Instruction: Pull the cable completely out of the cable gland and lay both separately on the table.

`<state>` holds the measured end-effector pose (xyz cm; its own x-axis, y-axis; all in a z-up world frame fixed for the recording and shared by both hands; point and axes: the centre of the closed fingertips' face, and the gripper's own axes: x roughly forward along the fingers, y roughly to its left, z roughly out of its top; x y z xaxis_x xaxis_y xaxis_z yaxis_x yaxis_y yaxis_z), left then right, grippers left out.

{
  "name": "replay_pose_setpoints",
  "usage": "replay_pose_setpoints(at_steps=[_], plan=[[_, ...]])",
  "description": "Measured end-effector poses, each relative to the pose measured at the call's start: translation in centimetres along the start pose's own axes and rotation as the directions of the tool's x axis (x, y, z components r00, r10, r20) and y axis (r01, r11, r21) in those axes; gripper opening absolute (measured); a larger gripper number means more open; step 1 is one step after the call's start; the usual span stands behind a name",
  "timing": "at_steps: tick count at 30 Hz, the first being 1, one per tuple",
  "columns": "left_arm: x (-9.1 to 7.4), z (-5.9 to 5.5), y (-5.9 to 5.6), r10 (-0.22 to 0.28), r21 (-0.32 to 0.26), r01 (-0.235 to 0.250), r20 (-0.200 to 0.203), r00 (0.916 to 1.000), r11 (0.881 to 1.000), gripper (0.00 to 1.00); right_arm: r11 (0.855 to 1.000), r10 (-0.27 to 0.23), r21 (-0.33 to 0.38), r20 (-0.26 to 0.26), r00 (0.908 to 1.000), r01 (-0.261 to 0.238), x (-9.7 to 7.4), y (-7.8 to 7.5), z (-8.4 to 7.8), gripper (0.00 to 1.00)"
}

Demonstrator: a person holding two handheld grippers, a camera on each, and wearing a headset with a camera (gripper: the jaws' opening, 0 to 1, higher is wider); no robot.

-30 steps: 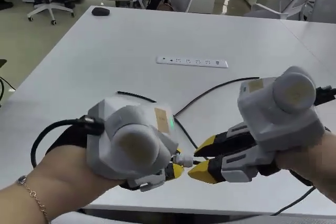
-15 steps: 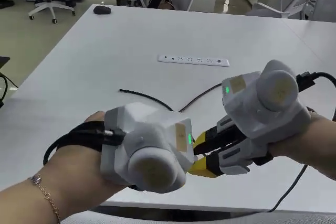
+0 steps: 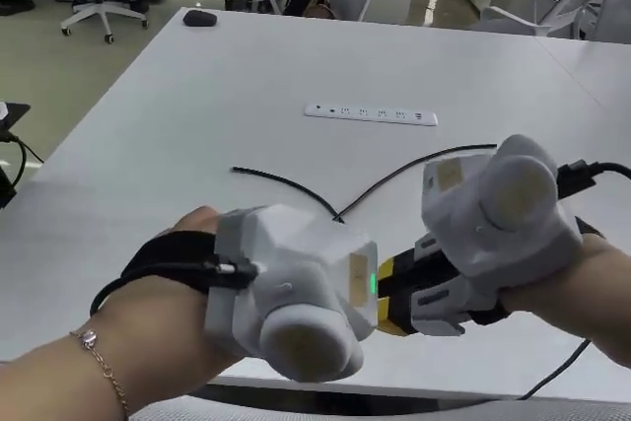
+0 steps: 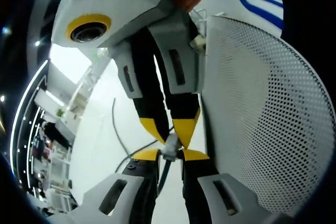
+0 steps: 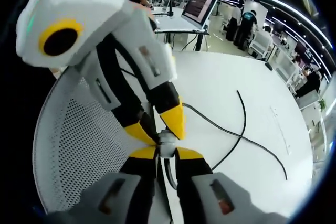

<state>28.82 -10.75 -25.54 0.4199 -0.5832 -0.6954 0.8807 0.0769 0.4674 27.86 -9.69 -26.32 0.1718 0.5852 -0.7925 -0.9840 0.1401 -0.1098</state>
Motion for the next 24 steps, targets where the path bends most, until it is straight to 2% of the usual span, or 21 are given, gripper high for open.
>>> replay_pose_setpoints(at_steps=[1,2,7,8,9,10,11,12,13,14,15,16,17,18,19,21,22,23,24], plan=[[0.05,-0.03,0.03,-0.009,-0.019,0.009,0.001,1.0000,1.000,0.16,0.998,-0.023,-0.055,-0.020,0.9995,0.022,0.12,-0.11,-0.09,0.11],[0.13,-0.14,-0.20,-0.032,-0.070,0.032,0.007,0.9995,0.997,0.16,0.996,-0.037,-0.080,-0.029,0.9989,0.034,0.21,-0.08,-0.09,0.11],[0.31,-0.48,-0.48,-0.098,-0.161,0.101,0.025,0.9949,0.982,0.16,0.994,-0.063,-0.096,-0.037,0.9973,0.060,0.57,0.33,-0.41,0.11],[0.23,-0.17,-0.59,-0.122,-0.214,0.131,0.056,0.9909,0.968,0.16,0.989,-0.084,-0.122,-0.044,0.9955,0.078,0.65,0.26,-0.63,0.11],[0.20,-0.45,-0.70,-0.140,-0.248,0.148,0.049,0.9889,0.957,0.16,0.987,-0.088,-0.135,-0.038,0.9953,0.083,0.70,0.36,-0.57,0.11],[0.25,-0.39,-0.77,-0.158,-0.272,0.170,0.065,0.9853,0.947,0.16,0.978,-0.110,-0.183,-0.049,0.9927,0.100,0.71,0.21,-0.65,0.11],[0.30,-0.39,-0.75,-0.178,-0.329,0.196,0.084,0.9804,0.924,0.16,0.969,-0.125,-0.223,-0.053,0.9908,0.110,0.71,0.20,-0.61,0.11],[0.31,-0.56,-0.86,-0.198,-0.362,0.217,0.089,0.9762,0.907,0.16,0.954,-0.139,-0.276,-0.053,0.9888,0.120,0.74,0.21,-0.49,0.11],[0.31,-0.60,-0.84,-0.221,-0.403,0.246,0.108,0.9692,0.881,0.16,0.927,-0.163,-0.350,-0.062,0.9847,0.131,0.74,0.24,-0.46,0.11],[0.33,-0.62,-0.70,-0.228,-0.429,0.259,0.123,0.9659,0.865,0.16,0.918,-0.182,-0.370,-0.067,0.9811,0.144,0.77,0.21,-0.48,0.11],[0.39,-0.78,-0.63,-0.245,-0.458,0.282,0.140,0.9593,0.843,0.16,0.909,-0.205,-0.384,-0.069,0.9764,0.163,0.73,0.09,-0.48,0.11],[0.40,-0.76,-0.69,-0.259,-0.493,0.305,0.160,0.9525,0.815,0.16,0.904,-0.205,-0.396,-0.071,0.9762,0.161,0.78,0.22,-0.52,0.11],[0.45,-0.76,-0.46,-0.266,-0.538,0.327,0.190,0.9451,0.777,0.16,0.895,-0.225,-0.408,-0.066,0.9722,0.179,0.75,-0.07,-0.50,0.11],[0.47,-0.79,-0.42,-0.277,-0.567,0.346,0.206,0.9384,0.747,0.16,0.898,-0.224,-0.400,-0.060,0.9727,0.182,0.75,-0.01,-0.51,0.11],[0.44,-0.79,-0.35,-0.286,-0.585,0.362,0.223,0.9321,0.725,0.16,0.898,-0.227,-0.397,-0.055,0.9723,0.187,0.73,-0.18,-0.51,0.11],[0.39,-0.74,-0.10,-0.292,-0.613,0.386,0.252,0.9226,0.690,0.16,0.901,-0.236,-0.383,-0.045,0.9707,0.202,0.58,-0.40,-0.45,0.11],[0.43,-0.88,-0.04,-0.293,-0.610,0.382,0.245,0.9240,0.694,0.16,0.906,-0.231,-0.373,-0.042,0.9719,0.200,0.51,-0.45,-0.41,0.12],[0.42,-0.72,-0.19,-0.291,-0.602,0.377,0.240,0.9263,0.704,0.16,0.922,-0.212,-0.342,-0.046,0.9761,0.184,0.52,-0.47,-0.47,0.12],[0.53,-0.60,-0.17,-0.278,-0.565,0.359,0.228,0.9331,0.743,0.16,0.929,-0.198,-0.329,-0.053,0.9788,0.170,0.48,-0.48,-0.57,0.12]])
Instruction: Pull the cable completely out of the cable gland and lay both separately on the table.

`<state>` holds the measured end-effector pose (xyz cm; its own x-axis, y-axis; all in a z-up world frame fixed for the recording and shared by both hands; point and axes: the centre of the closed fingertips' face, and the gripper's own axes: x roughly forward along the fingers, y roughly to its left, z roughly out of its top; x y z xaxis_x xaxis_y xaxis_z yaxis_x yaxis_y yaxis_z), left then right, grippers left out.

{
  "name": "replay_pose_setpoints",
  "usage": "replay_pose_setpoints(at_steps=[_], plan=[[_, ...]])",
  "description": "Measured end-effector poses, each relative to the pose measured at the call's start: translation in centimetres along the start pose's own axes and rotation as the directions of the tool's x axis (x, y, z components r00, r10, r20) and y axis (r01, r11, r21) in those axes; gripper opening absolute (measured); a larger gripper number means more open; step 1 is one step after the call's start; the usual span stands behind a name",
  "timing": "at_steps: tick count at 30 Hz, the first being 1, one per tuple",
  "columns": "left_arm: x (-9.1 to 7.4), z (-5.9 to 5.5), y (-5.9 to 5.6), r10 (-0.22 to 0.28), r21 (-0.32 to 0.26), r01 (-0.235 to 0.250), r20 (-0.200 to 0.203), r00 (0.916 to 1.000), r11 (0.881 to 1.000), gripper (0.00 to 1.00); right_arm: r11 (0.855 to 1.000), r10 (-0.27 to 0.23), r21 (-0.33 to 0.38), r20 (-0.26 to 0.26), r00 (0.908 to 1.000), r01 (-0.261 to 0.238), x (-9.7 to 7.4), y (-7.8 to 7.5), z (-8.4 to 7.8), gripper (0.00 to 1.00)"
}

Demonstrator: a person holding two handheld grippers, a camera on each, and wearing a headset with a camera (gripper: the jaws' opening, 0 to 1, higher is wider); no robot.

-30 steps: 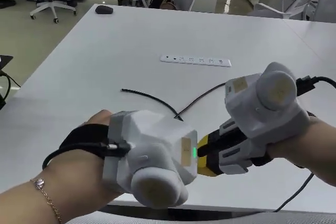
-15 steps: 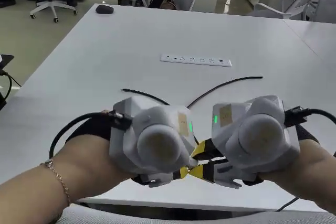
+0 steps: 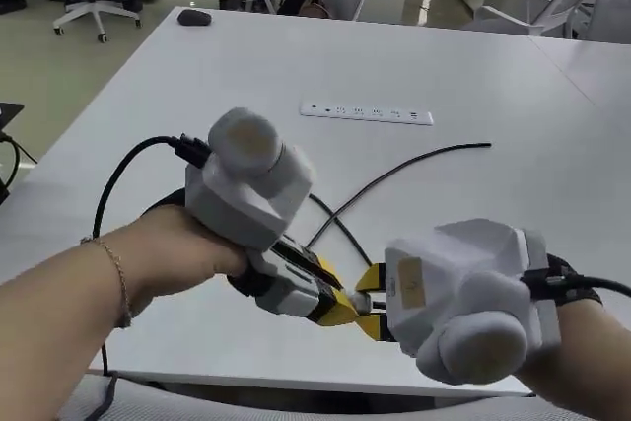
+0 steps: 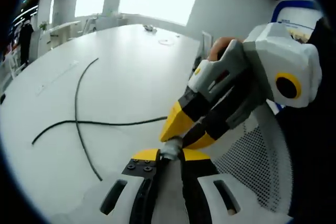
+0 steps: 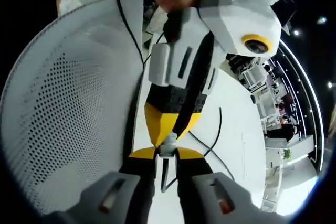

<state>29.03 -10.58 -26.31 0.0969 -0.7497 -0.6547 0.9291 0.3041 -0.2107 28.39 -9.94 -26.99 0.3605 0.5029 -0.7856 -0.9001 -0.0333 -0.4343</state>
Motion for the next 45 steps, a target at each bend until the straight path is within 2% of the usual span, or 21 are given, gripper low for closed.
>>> replay_pose_setpoints(at_steps=[3,5,8,9,12,15,17,18,20,21,23,24,25,26,27,30,33,35,38,40,45], plan=[[0.1,-0.1,-0.5,0.050,0.104,-0.047,-0.029,0.9983,0.993,0.17,0.993,0.066,0.094,0.031,0.9973,-0.069,-0.3,0.3,0.0,0.13],[0.0,0.4,-0.8,0.091,0.218,-0.086,-0.016,0.9957,0.972,0.17,0.983,0.088,0.157,0.058,0.9945,-0.096,-0.7,0.1,0.0,0.16],[-0.4,0.5,-0.7,0.172,0.380,-0.150,-0.024,0.9848,0.913,0.17,0.944,0.163,0.262,0.150,0.9751,-0.198,-1.2,0.7,0.7,0.21],[-0.6,0.6,-0.6,0.207,0.436,-0.175,-0.026,0.9781,0.883,0.17,0.936,0.170,0.278,0.181,0.9685,-0.217,-1.4,0.5,0.9,0.21],[-1.1,1.0,-0.7,0.254,0.504,-0.216,-0.007,0.9673,0.836,0.17,0.938,0.166,0.276,0.170,0.9713,-0.208,-1.5,-0.1,0.5,0.20],[-1.5,1.3,-1.2,0.291,0.616,-0.229,0.000,0.9568,0.754,0.17,0.924,0.170,0.306,0.208,0.9633,-0.229,-1.6,-0.3,1.1,0.16],[-1.6,1.3,-1.1,0.318,0.649,-0.241,-0.002,0.9482,0.721,0.17,0.916,0.183,0.312,0.234,0.9549,-0.252,-1.7,-0.1,1.6,0.19],[-1.6,1.4,-1.2,0.330,0.681,-0.244,0.003,0.9440,0.691,0.17,0.915,0.184,0.311,0.246,0.9516,-0.257,-1.7,0.0,1.8,0.19],[-1.5,1.4,-1.3,0.332,0.685,-0.246,0.005,0.9432,0.686,0.17,0.918,0.178,0.312,0.232,0.9564,-0.246,-1.6,-0.1,1.7,0.16],[-1.4,1.3,-1.4,0.329,0.685,-0.244,0.007,0.9444,0.686,0.17,0.930,0.156,0.300,0.205,0.9663,-0.214,-1.5,-0.6,1.2,0.12],[-1.5,1.5,-1.2,0.347,0.697,-0.260,0.017,0.9378,0.669,0.17,0.923,0.153,0.319,0.213,0.9650,-0.217,-1.5,-0.5,1.4,0.12],[-1.6,1.6,-1.0,0.353,0.684,-0.268,0.016,0.9354,0.679,0.17,0.930,0.146,0.303,0.211,0.9665,-0.207,-1.5,-0.5,1.4,0.12],[-1.5,1.4,-1.2,0.338,0.654,-0.260,0.007,0.9410,0.710,0.17,0.949,0.147,0.250,0.187,0.9714,-0.192,-1.5,-0.4,1.2,0.12],[-1.5,1.4,-0.9,0.337,0.636,-0.261,0.002,0.9413,0.726,0.17,0.950,0.133,0.258,0.179,0.9748,-0.177,-1.4,-0.5,1.3,0.12],[-1.5,1.4,-0.7,0.341,0.641,-0.263,0.002,0.9402,0.721,0.17,0.954,0.116,0.256,0.174,0.9779,-0.158,-1.3,-0.5,1.3,0.11],[-1.4,1.3,-0.4,0.312,0.557,-0.253,-0.011,0.9500,0.791,0.17,0.979,0.081,0.178,0.123,0.9890,-0.103,-1.0,-0.7,1.1,0.11],[-1.6,1.1,-0.2,0.249,0.340,-0.227,-0.024,0.9682,0.913,0.17,0.992,0.055,0.105,0.105,0.9929,-0.066,-1.0,-0.8,1.3,0.11],[-1.8,0.9,-0.3,0.201,0.229,-0.189,-0.032,0.9791,0.955,0.17,0.997,0.059,0.047,0.109,0.9924,-0.064,-0.9,-0.5,1.5,0.11],[-1.9,0.8,-0.2,0.155,0.085,-0.155,0.000,0.9878,0.984,0.17,0.998,0.049,0.027,0.103,0.9934,-0.052,-0.9,-0.4,1.6,0.11],[-1.9,0.4,-0.1,0.146,0.043,-0.146,0.005,0.9893,0.988,0.17,0.998,0.049,0.043,0.105,0.9933,-0.054,-0.8,-0.4,1.6,0.12],[-2.1,-0.1,0.0,0.207,0.142,-0.206,0.006,0.9784,0.968,0.17,0.971,0.069,0.214,0.190,0.9794,-0.110,-0.9,0.1,2.0,0.19]])
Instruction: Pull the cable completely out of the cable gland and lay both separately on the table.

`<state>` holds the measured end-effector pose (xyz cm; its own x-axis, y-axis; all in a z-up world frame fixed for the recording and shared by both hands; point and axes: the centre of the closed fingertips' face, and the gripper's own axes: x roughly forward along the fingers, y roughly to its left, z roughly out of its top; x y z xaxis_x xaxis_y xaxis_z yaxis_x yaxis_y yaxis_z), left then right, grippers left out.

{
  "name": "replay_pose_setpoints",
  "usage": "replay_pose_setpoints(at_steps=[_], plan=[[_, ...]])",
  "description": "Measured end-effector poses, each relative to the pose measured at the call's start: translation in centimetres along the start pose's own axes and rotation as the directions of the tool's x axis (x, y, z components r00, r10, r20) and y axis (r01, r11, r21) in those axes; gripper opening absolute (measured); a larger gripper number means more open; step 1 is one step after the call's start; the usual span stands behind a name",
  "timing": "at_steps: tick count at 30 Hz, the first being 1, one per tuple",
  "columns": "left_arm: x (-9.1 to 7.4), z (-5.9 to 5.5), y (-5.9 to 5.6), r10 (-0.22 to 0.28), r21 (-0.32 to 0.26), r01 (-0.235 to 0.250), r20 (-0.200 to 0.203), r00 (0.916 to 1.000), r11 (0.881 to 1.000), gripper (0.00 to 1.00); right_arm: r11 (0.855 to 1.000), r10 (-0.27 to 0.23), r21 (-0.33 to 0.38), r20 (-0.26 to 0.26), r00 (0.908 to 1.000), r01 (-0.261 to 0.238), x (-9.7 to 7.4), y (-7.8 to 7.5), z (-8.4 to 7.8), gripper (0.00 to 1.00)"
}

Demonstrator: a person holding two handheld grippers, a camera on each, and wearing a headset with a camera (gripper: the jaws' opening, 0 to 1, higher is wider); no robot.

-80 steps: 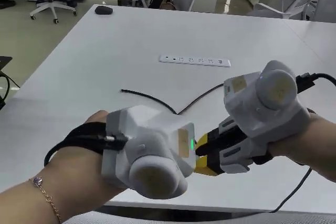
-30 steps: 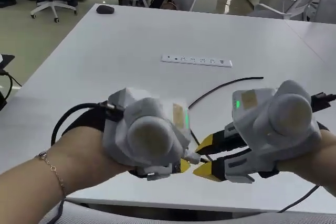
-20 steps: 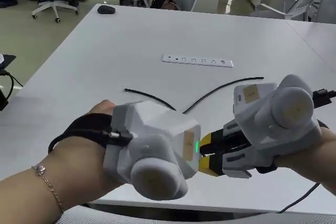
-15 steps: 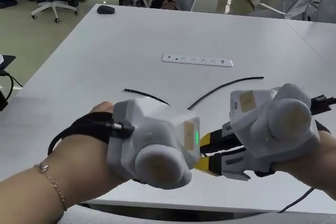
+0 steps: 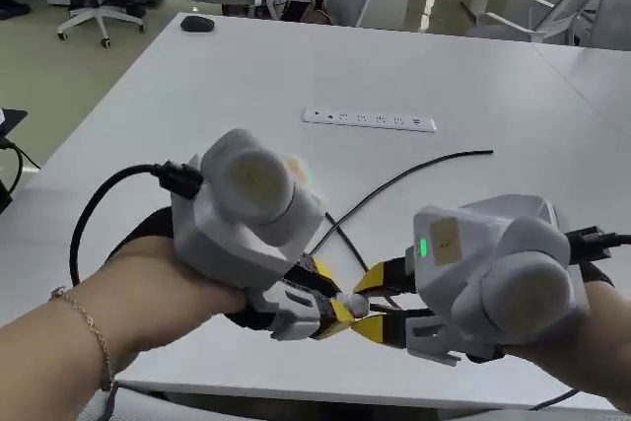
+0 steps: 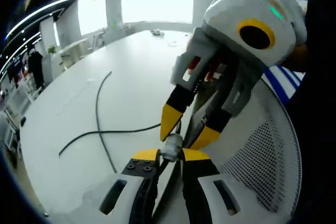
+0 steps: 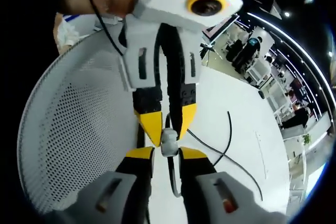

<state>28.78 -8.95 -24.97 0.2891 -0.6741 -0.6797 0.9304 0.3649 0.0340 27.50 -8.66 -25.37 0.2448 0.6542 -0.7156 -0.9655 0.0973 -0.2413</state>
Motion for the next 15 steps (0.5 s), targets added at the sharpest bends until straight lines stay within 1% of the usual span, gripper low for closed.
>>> replay_pose_setpoints(at_steps=[1,2,3,4,5,6,9,10,12,14,15], plan=[[-0.2,0.0,-0.1,0.019,0.072,-0.019,0.004,0.9998,0.997,0.17,1.000,-0.004,0.005,0.001,1.0000,0.004,-0.1,-0.1,-0.1,0.17],[-0.3,0.1,-0.2,0.024,0.130,-0.026,0.012,0.9996,0.991,0.17,1.000,-0.013,-0.002,-0.004,0.9999,0.013,-0.2,-0.2,-0.3,0.15],[-0.4,0.1,-0.4,0.042,0.176,-0.044,0.013,0.9990,0.983,0.17,1.000,-0.016,-0.002,-0.011,0.9998,0.016,-0.2,-0.2,-0.5,0.14],[-0.5,0.1,-0.5,0.054,0.189,-0.056,0.014,0.9984,0.980,0.17,1.000,-0.027,-0.003,-0.020,0.9994,0.027,-0.3,-0.3,-0.8,0.14],[-0.5,0.0,-0.6,0.062,0.179,-0.063,0.010,0.9980,0.982,0.17,0.999,-0.035,-0.002,-0.027,0.9990,0.035,-0.2,-0.4,-0.9,0.14],[-0.5,0.1,-0.7,0.070,0.192,-0.072,0.019,0.9974,0.979,0.17,0.999,-0.037,-0.001,-0.030,0.9989,0.037,-0.2,-0.3,-1.0,0.14],[-0.2,0.1,-0.7,0.094,0.214,-0.099,0.033,0.9950,0.972,0.17,0.999,-0.044,0.007,-0.025,0.9987,0.044,0.1,-0.3,-1.1,0.08],[-0.1,0.0,-0.7,0.095,0.213,-0.099,0.028,0.9951,0.972,0.17,0.998,-0.055,0.007,-0.029,0.9981,0.056,0.2,-0.3,-1.3,0.04],[0.2,-0.4,-0.5,0.107,0.213,-0.109,0.020,0.9941,0.971,0.17,0.997,-0.071,0.004,-0.035,0.9969,0.071,0.3,-0.4,-1.6,0.04],[0.1,-0.7,-0.2,0.111,0.201,-0.112,0.016,0.9937,0.973,0.17,0.994,-0.105,0.021,-0.029,0.9941,0.105,0.3,-0.7,-1.8,0.04],[0.1,-0.8,0.0,0.114,0.193,-0.115,0.017,0.9934,0.974,0.17,0.994,-0.109,0.028,-0.027,0.9936,0.110,0.2,-0.7,-1.9,0.04]])
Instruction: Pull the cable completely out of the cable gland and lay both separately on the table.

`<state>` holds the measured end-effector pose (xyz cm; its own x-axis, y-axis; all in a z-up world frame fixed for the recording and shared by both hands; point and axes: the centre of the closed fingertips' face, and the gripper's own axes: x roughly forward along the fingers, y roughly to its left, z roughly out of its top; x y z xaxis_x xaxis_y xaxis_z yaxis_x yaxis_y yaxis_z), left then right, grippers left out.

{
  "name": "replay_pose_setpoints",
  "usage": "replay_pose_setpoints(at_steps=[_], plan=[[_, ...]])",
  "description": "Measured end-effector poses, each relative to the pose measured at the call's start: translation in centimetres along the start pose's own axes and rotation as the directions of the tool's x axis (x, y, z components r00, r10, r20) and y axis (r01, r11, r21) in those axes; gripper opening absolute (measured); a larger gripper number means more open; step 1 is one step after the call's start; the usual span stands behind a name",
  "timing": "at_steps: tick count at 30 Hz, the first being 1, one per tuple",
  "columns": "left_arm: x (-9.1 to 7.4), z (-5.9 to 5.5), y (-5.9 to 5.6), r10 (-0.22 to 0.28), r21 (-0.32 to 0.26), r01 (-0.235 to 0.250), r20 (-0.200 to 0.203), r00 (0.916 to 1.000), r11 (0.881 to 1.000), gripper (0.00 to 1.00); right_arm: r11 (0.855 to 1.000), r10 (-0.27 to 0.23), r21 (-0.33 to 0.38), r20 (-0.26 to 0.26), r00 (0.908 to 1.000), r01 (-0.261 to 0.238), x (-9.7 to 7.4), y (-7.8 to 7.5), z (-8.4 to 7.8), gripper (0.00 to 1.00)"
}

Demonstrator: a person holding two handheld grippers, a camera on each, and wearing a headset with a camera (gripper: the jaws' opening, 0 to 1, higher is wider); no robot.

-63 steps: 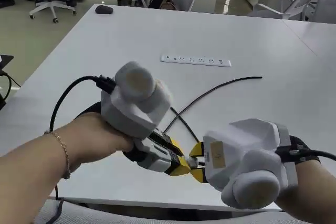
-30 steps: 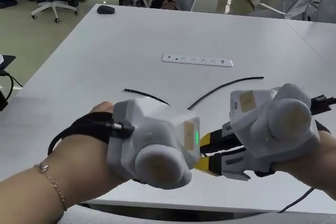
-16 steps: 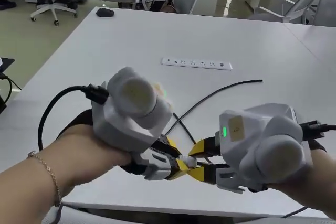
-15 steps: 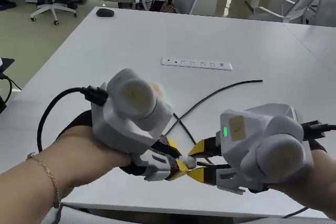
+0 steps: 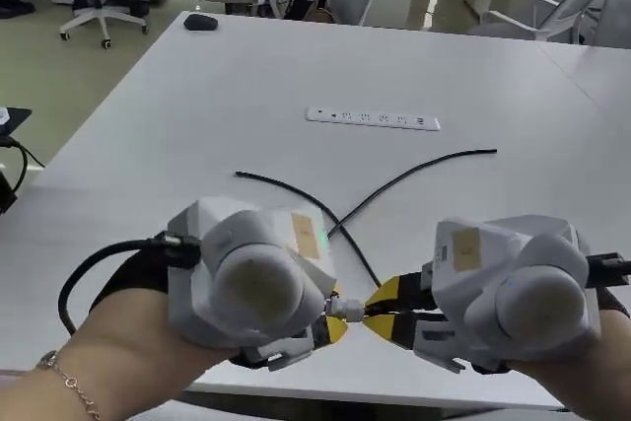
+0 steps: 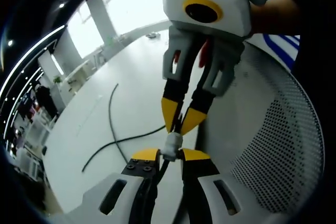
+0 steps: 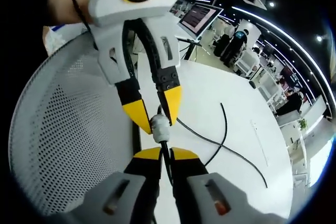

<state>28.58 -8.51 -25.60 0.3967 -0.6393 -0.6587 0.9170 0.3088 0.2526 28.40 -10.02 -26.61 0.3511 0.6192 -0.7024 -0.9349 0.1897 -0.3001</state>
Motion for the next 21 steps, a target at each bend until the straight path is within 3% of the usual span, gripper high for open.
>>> replay_pose_setpoints(at_steps=[9,21], plan=[[-0.5,-1.7,0.8,0.016,-0.042,-0.017,-0.037,0.9992,0.999,0.17,0.999,-0.025,0.032,-0.041,0.9988,0.026,-1.5,-0.9,-2.3,0.04],[-1.4,-3.5,1.9,0.051,-0.071,-0.057,-0.083,0.9952,0.996,0.17,0.990,-0.095,0.091,-0.160,0.9825,0.110,-4.3,-3.5,-7.2,0.04]])
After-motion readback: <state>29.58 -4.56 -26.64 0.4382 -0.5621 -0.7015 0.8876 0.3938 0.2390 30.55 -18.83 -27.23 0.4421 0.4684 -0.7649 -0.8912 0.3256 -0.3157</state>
